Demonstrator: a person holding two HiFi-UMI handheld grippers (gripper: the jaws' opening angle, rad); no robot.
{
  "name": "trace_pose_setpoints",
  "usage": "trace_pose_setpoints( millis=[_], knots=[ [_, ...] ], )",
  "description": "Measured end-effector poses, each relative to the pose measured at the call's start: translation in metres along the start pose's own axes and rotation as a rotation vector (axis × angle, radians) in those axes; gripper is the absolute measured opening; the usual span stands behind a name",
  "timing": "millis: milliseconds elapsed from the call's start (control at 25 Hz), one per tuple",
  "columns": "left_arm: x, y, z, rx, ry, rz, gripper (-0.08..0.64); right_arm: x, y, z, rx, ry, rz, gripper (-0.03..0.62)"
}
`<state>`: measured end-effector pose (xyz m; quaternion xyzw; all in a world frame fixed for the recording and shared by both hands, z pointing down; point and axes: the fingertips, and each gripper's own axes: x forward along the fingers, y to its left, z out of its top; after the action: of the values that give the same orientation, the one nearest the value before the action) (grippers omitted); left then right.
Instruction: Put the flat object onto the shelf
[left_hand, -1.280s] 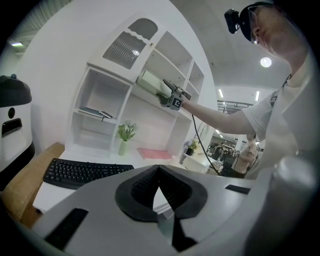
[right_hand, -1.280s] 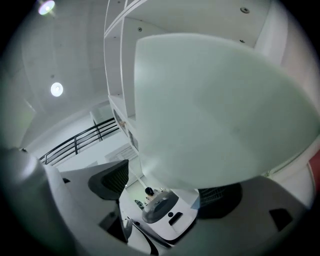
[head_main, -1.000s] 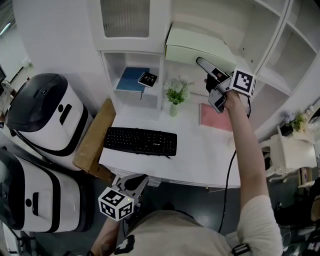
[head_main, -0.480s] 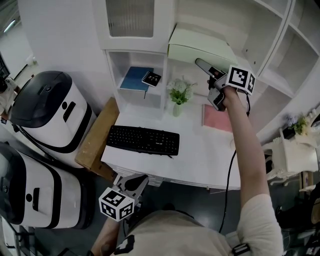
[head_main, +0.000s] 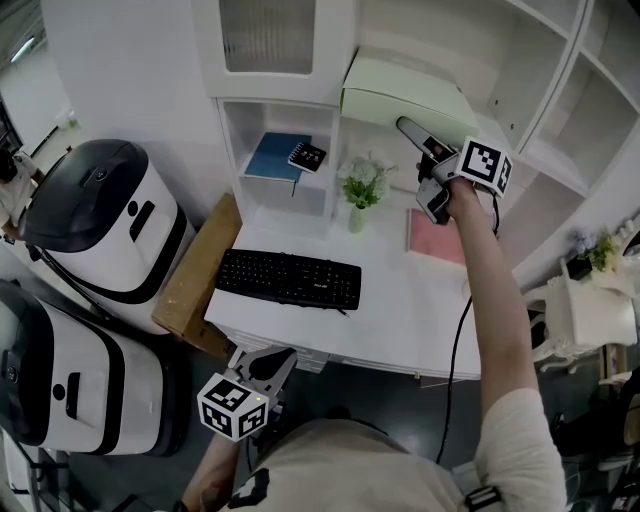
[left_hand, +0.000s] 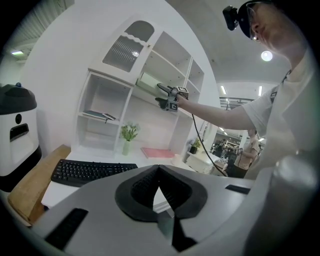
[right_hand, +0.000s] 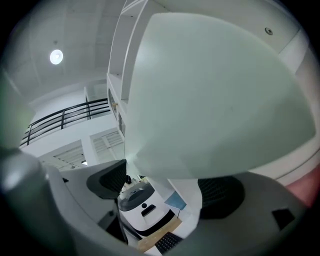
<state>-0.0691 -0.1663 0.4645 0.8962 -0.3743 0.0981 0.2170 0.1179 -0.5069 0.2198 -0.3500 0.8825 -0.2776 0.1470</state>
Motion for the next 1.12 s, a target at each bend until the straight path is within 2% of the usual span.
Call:
trace_pose_setpoints(
  millis=[320,640,840,1000,1120],
  knots=[
    [-0.002,0.0,0.004,0.01,-0.005,-0.012,0.014,-0.014,0.009,-0.02,-0.019,0.055,0.027,0.425],
    [-0.013,0.015,0.016,0.017,-0.036,-0.006,0.014,-0.031,0.038,-0.077,-0.052,0.17,0.061,0.425],
    [-0.024,0.024,0.029,0.022,-0.067,0.002,0.014,-0.047,0.078,-0.105,-0.087,0.198,0.125,0.423],
    [-0.027,0.027,0.025,0.021,-0.05,-0.014,0.014,-0.059,0.107,-0.134,-0.092,0.199,0.197,0.423],
    [-0.031,0.029,0.019,0.017,-0.038,-0.025,0.014,-0.065,0.112,-0.164,-0.09,0.217,0.199,0.423]
  ],
)
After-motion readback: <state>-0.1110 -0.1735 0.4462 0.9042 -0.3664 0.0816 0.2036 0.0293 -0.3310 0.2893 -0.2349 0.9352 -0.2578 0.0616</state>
